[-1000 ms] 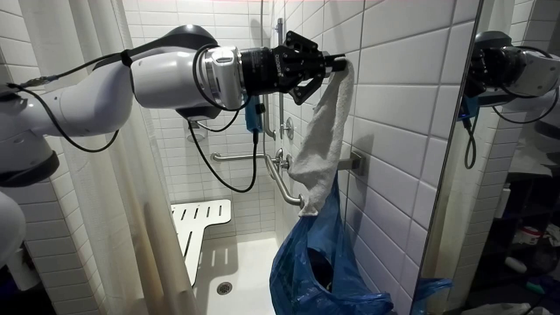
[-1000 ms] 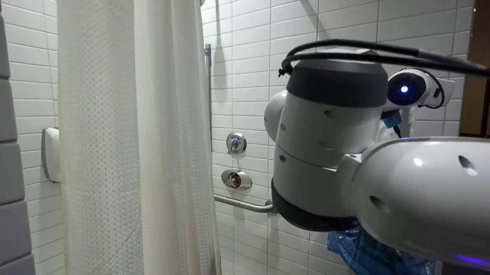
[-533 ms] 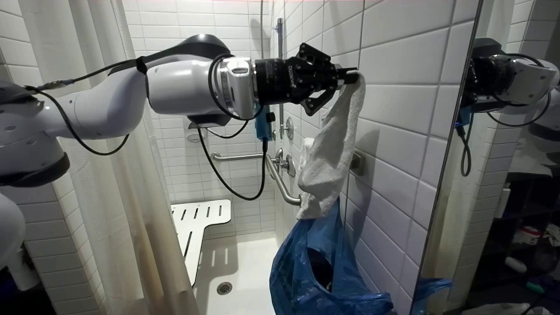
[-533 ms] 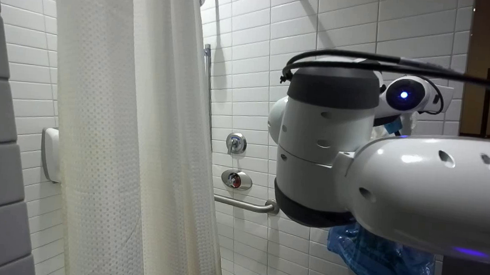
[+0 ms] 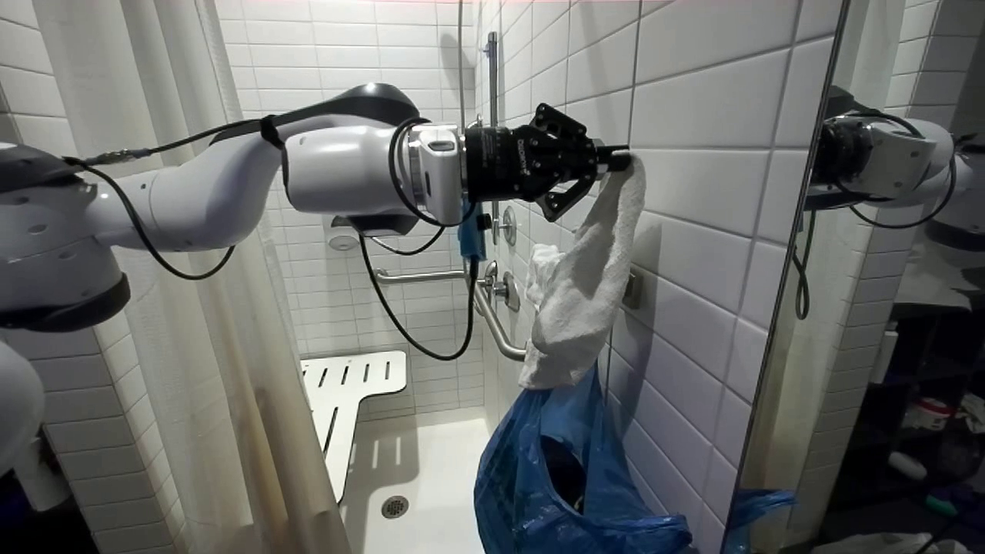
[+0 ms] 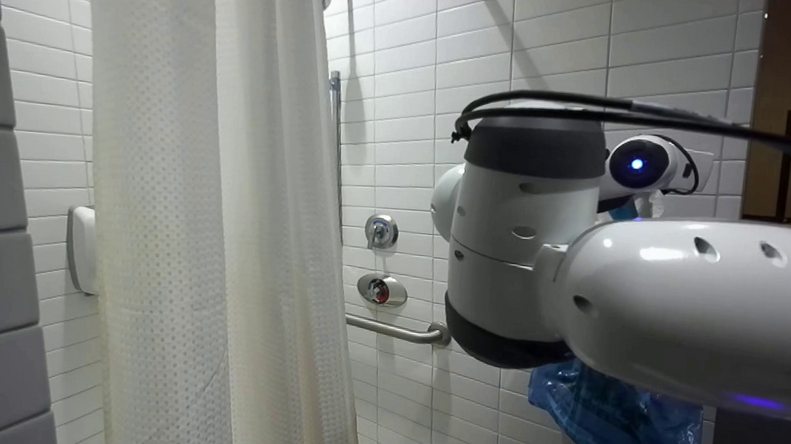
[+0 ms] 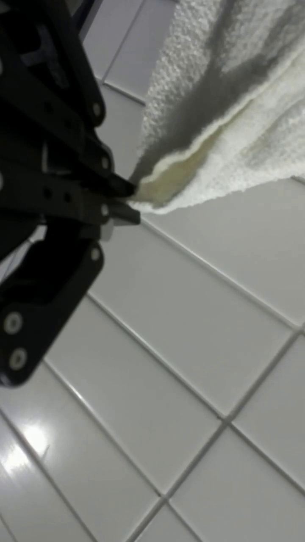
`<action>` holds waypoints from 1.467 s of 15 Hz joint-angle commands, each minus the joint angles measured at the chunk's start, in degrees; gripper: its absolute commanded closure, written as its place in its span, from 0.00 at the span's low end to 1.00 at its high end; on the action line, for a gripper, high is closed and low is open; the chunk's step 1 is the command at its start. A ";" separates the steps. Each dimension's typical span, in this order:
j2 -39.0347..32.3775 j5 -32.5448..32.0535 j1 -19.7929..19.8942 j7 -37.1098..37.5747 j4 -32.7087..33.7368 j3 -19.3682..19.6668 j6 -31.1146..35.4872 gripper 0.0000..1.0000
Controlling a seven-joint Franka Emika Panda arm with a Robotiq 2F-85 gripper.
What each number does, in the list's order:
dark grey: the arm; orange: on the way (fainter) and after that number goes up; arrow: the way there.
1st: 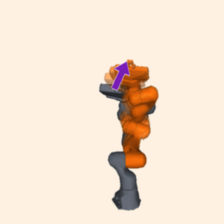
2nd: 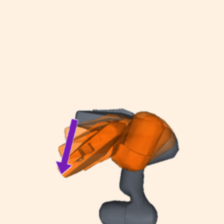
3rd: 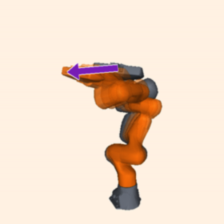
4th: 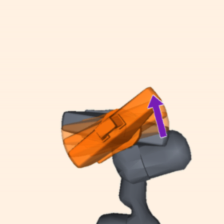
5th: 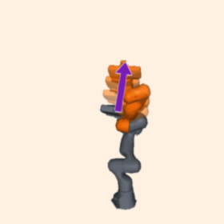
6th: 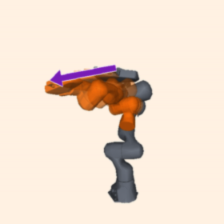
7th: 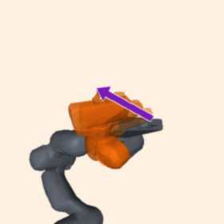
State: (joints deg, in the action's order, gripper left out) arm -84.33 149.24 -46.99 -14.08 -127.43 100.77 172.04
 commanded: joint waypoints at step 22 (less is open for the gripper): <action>-0.01 0.00 7.84 5.31 7.69 -2.62 8.47 0.28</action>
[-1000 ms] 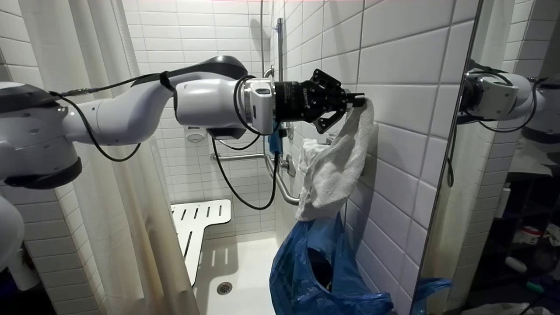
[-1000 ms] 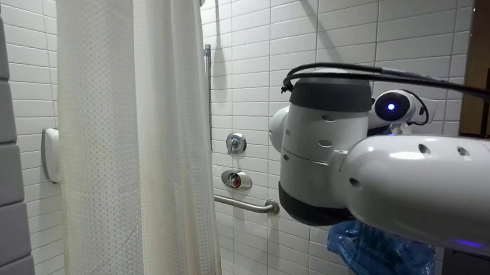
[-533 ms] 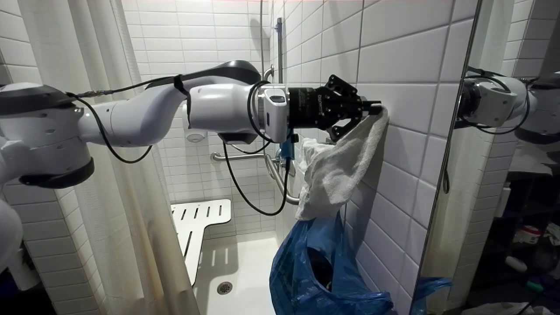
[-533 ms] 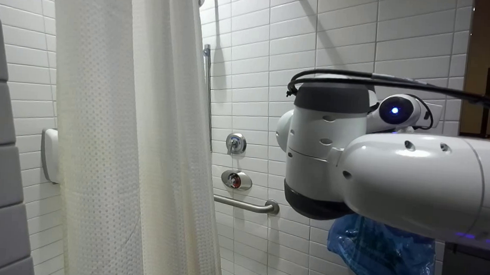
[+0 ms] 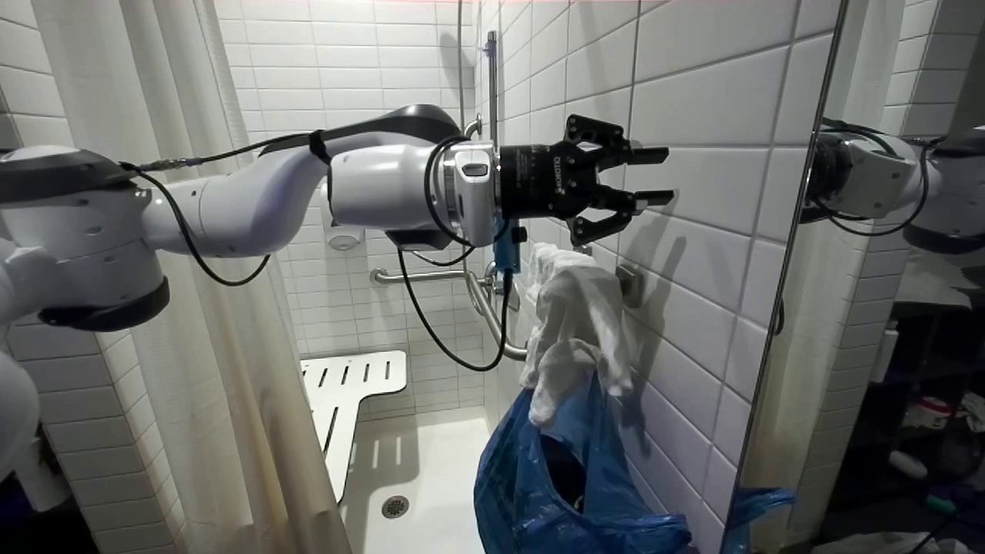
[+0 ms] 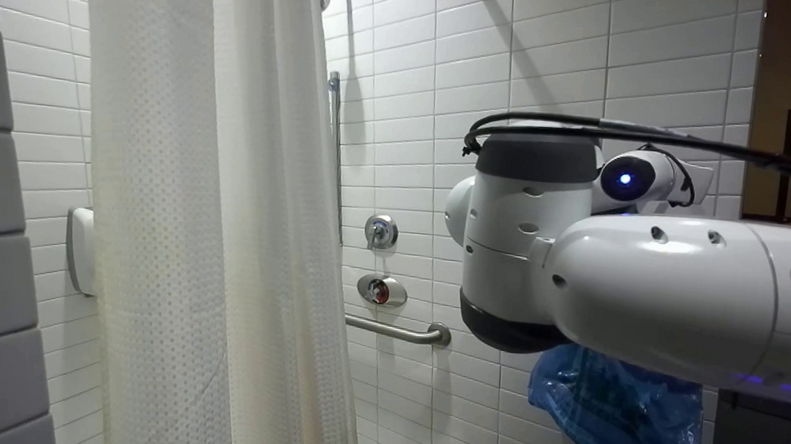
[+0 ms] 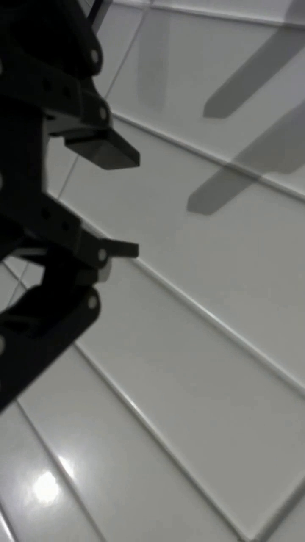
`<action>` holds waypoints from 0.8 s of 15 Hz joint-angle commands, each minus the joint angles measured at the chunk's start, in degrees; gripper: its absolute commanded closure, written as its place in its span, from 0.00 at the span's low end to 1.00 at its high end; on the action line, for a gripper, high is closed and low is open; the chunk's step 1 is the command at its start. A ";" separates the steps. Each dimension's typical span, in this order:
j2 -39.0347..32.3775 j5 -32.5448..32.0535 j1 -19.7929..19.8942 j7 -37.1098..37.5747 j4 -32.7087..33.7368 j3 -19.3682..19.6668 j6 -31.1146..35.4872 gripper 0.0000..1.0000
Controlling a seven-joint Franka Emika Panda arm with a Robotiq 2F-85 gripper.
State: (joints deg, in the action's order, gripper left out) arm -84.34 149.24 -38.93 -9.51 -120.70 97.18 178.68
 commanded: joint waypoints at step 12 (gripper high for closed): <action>0.00 -0.09 -6.46 0.61 1.44 6.97 6.99 0.00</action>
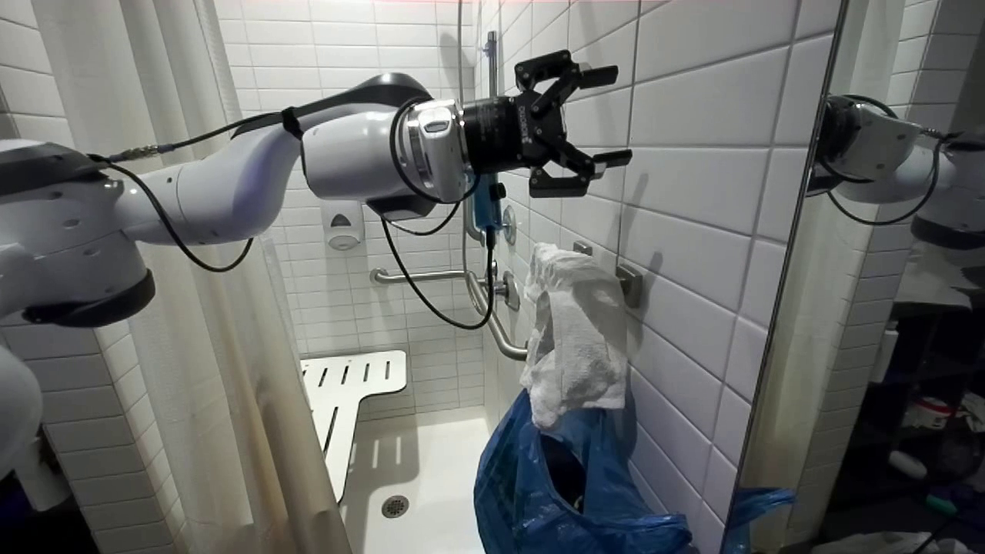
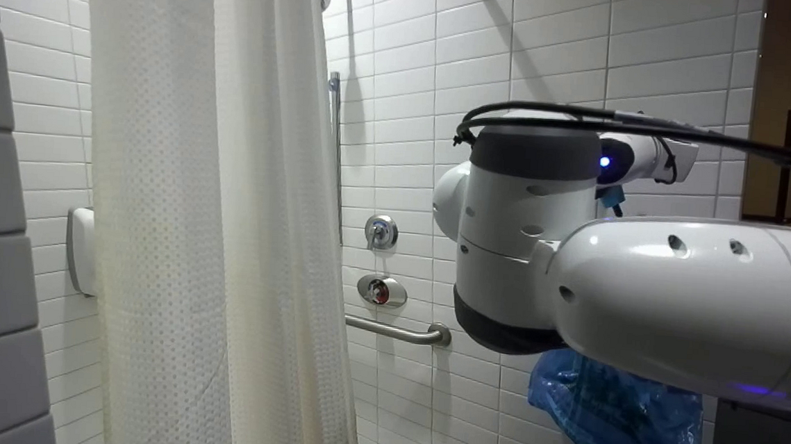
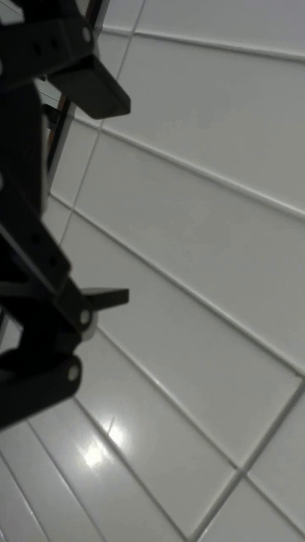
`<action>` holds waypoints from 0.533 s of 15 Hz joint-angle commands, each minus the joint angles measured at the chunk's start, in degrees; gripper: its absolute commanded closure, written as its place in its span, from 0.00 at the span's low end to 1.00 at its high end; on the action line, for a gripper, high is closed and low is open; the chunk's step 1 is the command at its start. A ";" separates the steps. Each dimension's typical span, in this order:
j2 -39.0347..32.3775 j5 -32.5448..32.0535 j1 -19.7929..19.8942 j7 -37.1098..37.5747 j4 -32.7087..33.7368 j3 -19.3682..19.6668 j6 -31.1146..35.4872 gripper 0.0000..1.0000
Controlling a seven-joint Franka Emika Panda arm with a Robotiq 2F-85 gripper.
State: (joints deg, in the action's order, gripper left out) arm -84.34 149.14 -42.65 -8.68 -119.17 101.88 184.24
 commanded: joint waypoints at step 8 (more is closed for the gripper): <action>0.00 -0.04 -7.81 -0.32 -0.44 5.84 1.57 0.00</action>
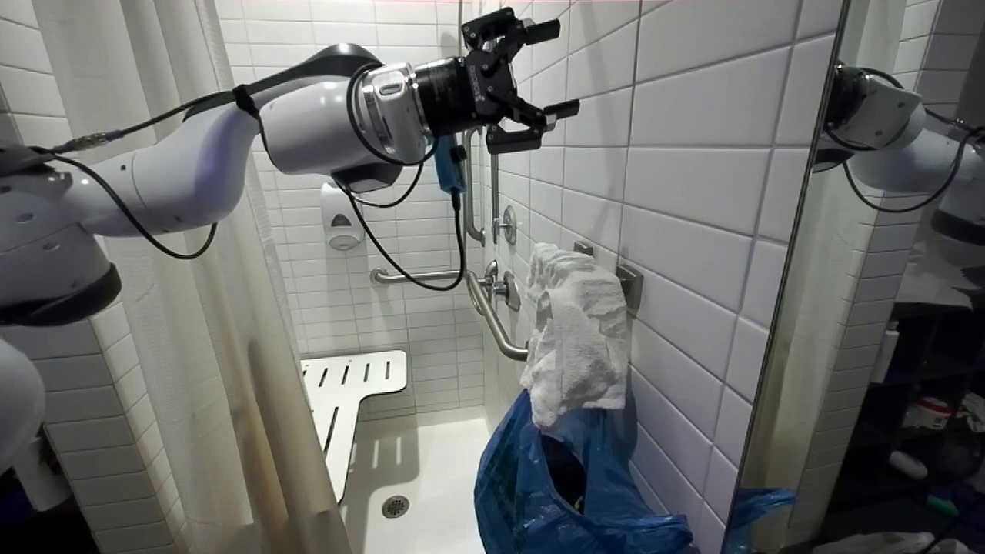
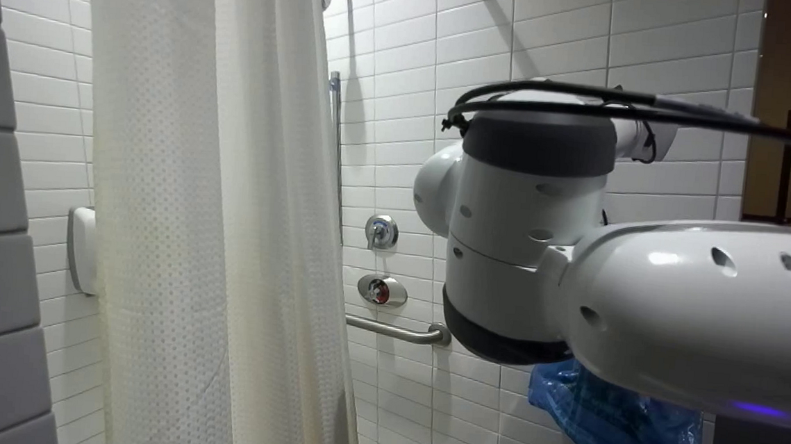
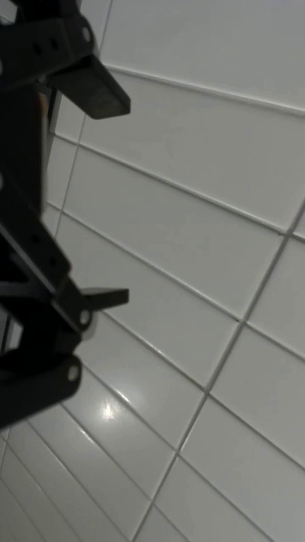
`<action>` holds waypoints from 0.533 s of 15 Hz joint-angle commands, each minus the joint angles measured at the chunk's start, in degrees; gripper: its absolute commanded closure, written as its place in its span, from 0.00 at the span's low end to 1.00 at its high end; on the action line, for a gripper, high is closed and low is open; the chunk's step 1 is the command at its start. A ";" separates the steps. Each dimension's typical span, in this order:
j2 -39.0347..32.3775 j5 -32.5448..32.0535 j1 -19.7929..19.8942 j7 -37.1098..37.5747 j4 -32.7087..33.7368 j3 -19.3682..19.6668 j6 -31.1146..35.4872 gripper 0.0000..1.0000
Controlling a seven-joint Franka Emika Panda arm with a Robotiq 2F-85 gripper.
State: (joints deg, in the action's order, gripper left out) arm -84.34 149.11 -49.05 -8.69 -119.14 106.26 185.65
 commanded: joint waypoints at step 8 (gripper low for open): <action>0.00 0.00 -4.49 -0.74 -0.78 2.32 -1.80 0.00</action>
State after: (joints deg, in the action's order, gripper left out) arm -84.34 149.11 -51.65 -8.77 -119.21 107.40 184.98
